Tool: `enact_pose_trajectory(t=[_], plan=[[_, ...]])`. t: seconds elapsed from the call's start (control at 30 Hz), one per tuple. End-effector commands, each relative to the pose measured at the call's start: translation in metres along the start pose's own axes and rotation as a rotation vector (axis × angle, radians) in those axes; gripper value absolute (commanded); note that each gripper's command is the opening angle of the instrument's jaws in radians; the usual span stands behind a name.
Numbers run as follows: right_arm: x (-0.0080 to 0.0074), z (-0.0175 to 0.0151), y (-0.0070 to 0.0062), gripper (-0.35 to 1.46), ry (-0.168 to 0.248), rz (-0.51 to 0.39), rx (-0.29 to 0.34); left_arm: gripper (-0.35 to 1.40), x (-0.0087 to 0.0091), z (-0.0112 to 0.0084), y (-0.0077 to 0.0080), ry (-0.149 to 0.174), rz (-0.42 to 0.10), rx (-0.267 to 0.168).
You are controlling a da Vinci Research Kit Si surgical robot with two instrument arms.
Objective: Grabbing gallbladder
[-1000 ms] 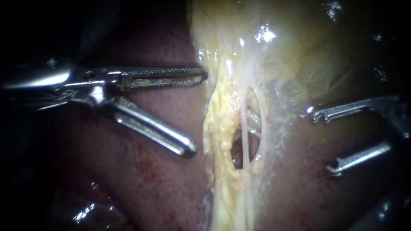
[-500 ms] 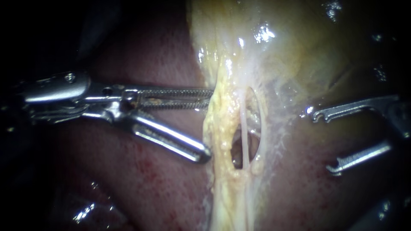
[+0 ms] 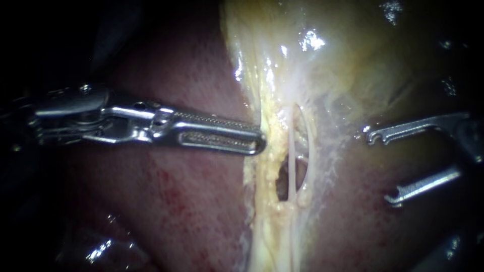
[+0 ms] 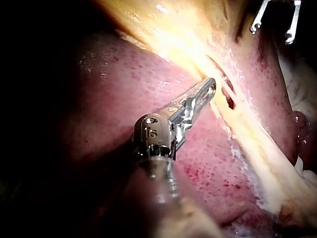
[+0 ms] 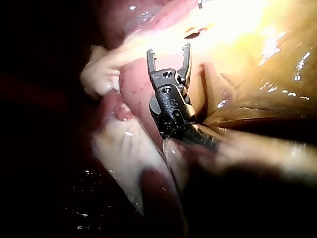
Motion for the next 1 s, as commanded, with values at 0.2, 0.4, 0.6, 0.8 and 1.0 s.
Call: enact_pose_trajectory(t=[0.2,0.4,0.6,0.8,1.0], plan=[[0.0,0.0,0.0,0.56,0.0,0.0,0.0,-0.35,0.0001,-0.0002,0.0001,0.004,-0.005,-0.001],[0.0,0.0,0.0,0.56,0.0,0.0,0.0,-0.35,-0.0001,-0.0002,0.0001,0.004,-0.006,0.0],[0.0,0.0,0.0,0.56,0.0,0.0,0.0,-0.35,-0.0002,-0.0003,0.0,0.004,-0.007,0.0],[0.0,0.0,0.0,0.56,0.0,0.0,0.0,-0.35,-0.0004,-0.0004,0.0,0.004,-0.008,0.001],[0.0001,0.0001,0.0,0.56,0.0,0.0,-0.001,-0.35,-0.0005,-0.0005,0.0,0.004,-0.008,0.002]])
